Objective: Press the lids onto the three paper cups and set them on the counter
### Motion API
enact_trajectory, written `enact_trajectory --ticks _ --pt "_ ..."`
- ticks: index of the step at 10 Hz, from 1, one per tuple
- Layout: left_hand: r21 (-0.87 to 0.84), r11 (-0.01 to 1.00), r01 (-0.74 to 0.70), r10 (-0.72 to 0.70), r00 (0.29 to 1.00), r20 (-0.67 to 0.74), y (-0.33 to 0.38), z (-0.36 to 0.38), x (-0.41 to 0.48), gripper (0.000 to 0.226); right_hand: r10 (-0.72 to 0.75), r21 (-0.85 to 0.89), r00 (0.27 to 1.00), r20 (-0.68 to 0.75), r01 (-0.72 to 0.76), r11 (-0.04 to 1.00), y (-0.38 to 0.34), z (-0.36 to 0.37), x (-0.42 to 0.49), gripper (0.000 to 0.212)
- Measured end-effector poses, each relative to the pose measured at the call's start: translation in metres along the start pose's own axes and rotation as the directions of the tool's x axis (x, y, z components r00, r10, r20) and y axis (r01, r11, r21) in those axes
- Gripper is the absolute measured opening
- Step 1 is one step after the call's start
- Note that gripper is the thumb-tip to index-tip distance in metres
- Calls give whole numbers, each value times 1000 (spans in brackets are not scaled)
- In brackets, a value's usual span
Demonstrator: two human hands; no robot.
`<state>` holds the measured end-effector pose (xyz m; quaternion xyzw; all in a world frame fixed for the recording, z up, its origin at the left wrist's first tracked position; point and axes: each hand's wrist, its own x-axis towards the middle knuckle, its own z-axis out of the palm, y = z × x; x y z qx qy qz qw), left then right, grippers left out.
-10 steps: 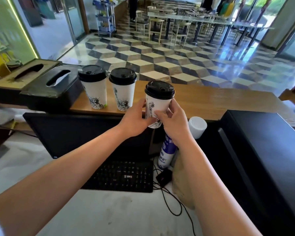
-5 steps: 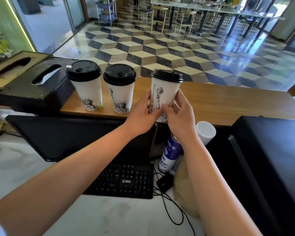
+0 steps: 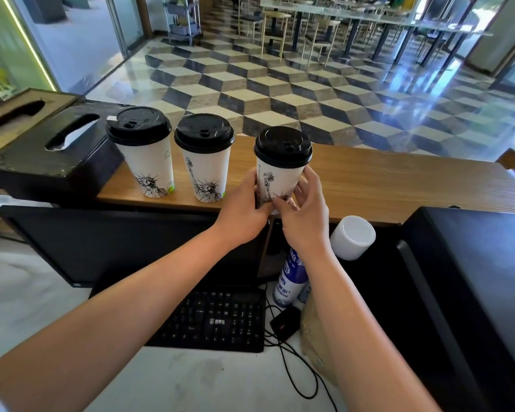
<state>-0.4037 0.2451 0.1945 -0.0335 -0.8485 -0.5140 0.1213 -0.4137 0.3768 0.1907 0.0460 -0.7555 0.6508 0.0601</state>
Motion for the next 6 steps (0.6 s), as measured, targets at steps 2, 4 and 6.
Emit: enact_trajectory --ticks 2,4,6 --pt "71 997 20 -25 998 64 -2 0 7 41 -8 -43 1000 -28 7 999 -4 1 3 78" --pt "131 991 11 -20 998 66 -1 1 8 33 -4 -64 996 -86 -1 998 -5 4 3 75" --pt "147 989 20 -23 1000 20 7 2 -2 29 16 -126 997 -72 -25 992 -16 2 -9 90"
